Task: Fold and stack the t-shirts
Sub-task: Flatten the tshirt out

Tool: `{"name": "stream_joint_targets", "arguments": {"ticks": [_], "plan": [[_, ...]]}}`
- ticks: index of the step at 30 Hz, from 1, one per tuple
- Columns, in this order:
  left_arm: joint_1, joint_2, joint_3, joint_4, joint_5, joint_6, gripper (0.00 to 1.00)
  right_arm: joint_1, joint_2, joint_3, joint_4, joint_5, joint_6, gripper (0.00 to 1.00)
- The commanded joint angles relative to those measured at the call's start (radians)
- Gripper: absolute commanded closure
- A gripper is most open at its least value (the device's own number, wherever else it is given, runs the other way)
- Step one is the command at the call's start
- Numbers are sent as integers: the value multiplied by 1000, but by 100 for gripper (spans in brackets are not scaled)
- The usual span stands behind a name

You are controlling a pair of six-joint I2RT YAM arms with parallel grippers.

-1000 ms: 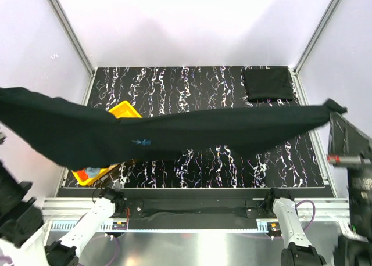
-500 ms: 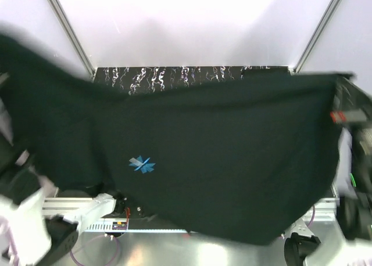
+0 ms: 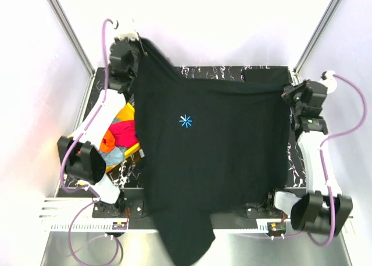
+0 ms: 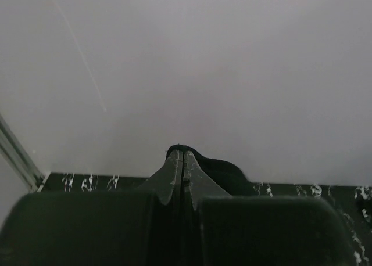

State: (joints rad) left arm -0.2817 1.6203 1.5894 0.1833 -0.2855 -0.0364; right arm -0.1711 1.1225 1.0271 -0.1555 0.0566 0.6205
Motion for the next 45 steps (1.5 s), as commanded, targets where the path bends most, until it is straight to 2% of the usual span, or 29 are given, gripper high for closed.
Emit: {"name": "stream_joint_targets", "arguments": {"ticks": [1,5,9,16,23,25,28,35,39,45], "plan": [[13,22,-22,231,37,-31,100,-5,86,-71,356,49,-5,100],[16,128,-40,232,69,-34,100,-5,239,-98,496,-52,-28,100],[18,182,-49,235,109,-83,100,-8,420,-53,516,-51,-41,100],[18,174,-104,190,157,-163,100,-50,629,94,508,-133,-67,100],[18,89,-279,225,137,-180,100,-125,746,263,455,-259,-67,100],[19,75,-292,222,144,-186,100,-149,743,296,409,-265,-67,100],[19,84,-284,225,137,-198,100,-169,714,317,295,-176,-48,100],[19,147,-171,213,82,-212,100,-188,614,294,231,-227,-53,100],[19,23,-192,237,42,-180,100,-188,470,356,18,-117,-82,100],[16,-207,-57,116,29,-174,100,-189,230,582,-250,-29,-61,100]]}}
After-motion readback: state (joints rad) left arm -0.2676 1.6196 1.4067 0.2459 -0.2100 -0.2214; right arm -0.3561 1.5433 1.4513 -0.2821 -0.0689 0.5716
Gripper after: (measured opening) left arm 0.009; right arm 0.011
